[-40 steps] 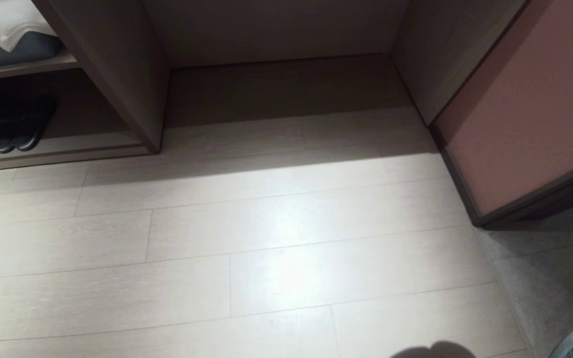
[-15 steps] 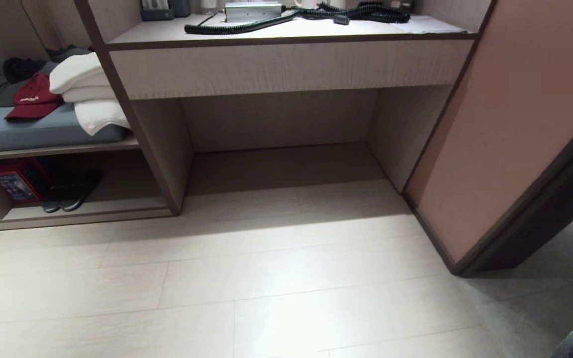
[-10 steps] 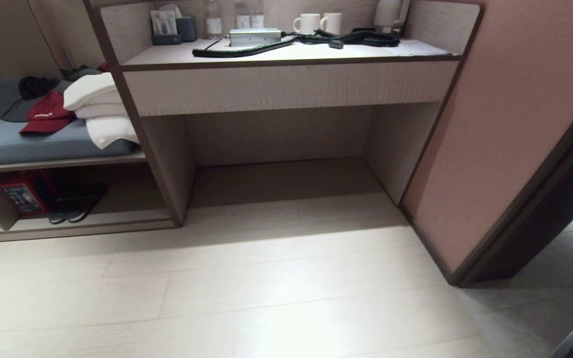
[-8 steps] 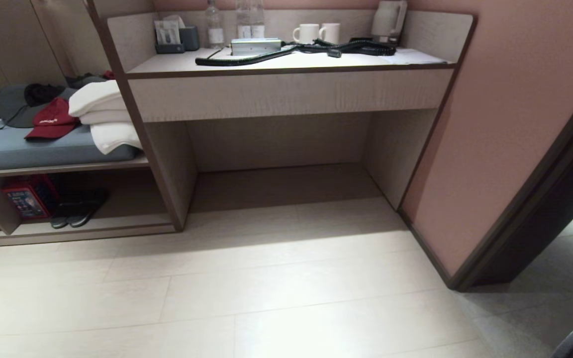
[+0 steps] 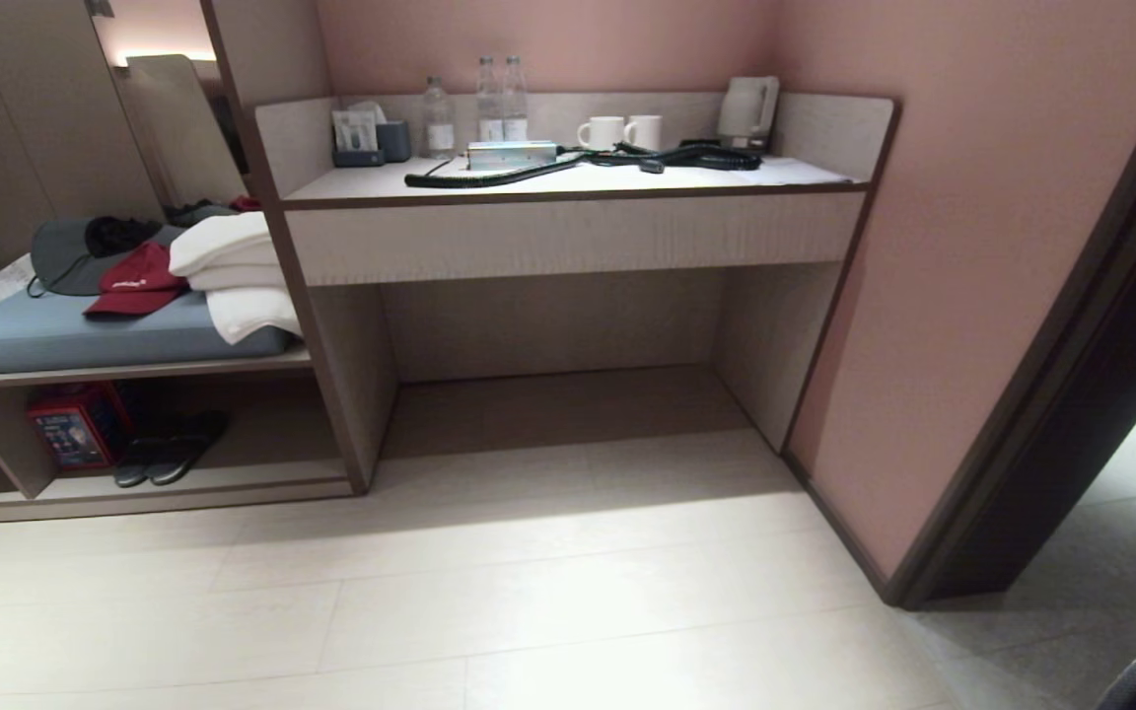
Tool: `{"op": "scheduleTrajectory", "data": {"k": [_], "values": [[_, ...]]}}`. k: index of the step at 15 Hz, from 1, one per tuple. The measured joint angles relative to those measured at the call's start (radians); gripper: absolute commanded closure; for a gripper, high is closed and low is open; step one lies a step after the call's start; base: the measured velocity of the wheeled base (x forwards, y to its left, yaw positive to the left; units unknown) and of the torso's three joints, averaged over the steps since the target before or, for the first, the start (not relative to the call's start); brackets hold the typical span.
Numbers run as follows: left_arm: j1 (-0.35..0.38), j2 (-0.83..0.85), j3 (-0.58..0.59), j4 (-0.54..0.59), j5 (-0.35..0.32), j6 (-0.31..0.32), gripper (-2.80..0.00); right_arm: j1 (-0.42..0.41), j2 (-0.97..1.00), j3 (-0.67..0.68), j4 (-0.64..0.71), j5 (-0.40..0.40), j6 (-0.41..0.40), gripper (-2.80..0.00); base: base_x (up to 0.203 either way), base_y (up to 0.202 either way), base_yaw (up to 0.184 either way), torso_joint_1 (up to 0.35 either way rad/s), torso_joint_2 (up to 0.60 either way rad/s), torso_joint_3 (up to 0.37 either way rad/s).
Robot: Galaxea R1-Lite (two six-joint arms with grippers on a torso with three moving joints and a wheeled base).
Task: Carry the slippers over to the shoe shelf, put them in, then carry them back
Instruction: Place the slippers into the shoe cabinet
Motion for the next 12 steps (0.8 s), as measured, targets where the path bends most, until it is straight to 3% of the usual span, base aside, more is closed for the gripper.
{"op": "scheduleTrajectory", "data": {"k": [8,12], "values": [[0.0,0.0,0.0,0.0,0.0,-0.001,0.0,0.001,0.0,0.0,0.0,0.0,0.0,0.0,0.0,0.0,0.0,0.0,0.0,0.009],[0.0,0.0,0.0,0.0,0.0,-0.001,0.0,0.0,0.0,0.0,-0.001,0.0,0.0,0.0,-0.001,0.153,-0.004,0.002,0.0,0.004]]}}
